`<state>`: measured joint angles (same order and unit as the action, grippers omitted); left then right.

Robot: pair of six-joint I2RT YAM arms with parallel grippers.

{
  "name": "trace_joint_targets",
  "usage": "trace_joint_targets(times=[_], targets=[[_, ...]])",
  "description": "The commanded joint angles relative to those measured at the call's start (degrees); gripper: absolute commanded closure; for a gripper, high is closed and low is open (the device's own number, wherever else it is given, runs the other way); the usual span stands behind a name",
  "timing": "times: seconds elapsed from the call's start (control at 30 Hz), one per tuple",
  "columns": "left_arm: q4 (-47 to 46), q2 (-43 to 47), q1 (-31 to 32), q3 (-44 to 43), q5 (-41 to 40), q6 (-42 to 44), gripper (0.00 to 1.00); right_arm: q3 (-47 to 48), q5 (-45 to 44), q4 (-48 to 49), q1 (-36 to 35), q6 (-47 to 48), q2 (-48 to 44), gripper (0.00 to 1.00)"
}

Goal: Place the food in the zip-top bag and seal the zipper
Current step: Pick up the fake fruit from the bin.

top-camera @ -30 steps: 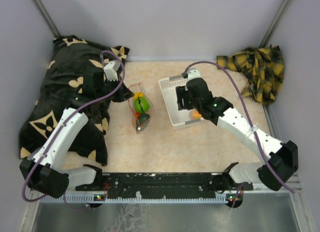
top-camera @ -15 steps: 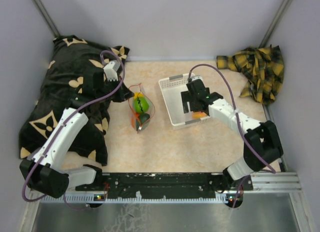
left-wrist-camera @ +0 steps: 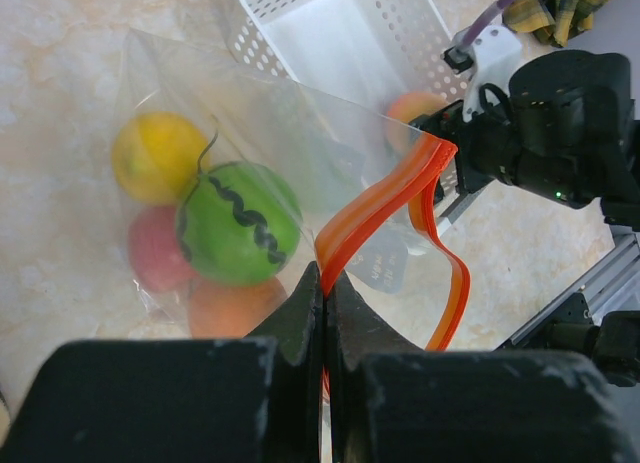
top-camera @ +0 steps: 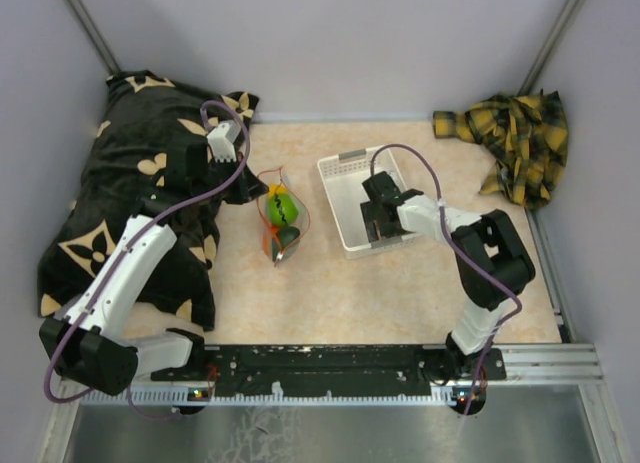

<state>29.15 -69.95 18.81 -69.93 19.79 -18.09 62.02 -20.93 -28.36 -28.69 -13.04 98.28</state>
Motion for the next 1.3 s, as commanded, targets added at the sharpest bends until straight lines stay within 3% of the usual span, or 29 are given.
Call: trace_joint_targets(times=[0.0, 0.47, 0.83, 0.97, 1.17, 1.27], targets=[[-2.2, 0.6, -0.5, -0.3, 1.2, 0.0, 1.0, -0.7, 1.0, 3.3, 0.8, 0.9, 1.5, 0.1], [-2.2, 0.6, -0.5, -0.4, 1.2, 0.0, 1.0, 0.1, 8.6, 10.7, 2.4, 1.4, -1.0, 0.04], [-2.1, 0.5, -0.5, -0.3, 1.5, 0.0, 1.0, 1.2, 7.6, 13.3, 2.7, 1.2, 0.6, 0.11], [-2.2, 0.6, -0.5, -0.3, 1.5, 0.0, 1.0, 1.1, 7.7, 13.6, 2.6, 1.6, 0.1, 0.19], [-2.1, 0.3, -0.4, -0.3, 2.1, 0.0, 1.0, 0.6, 9.2, 13.4, 2.7, 2.2, -1.4, 0.39], [-2.2, 0.2, -0.5, -0.3, 2.4, 0.0, 1.0, -0.6, 10.7, 14.5, 2.6, 2.4, -3.1, 0.43]])
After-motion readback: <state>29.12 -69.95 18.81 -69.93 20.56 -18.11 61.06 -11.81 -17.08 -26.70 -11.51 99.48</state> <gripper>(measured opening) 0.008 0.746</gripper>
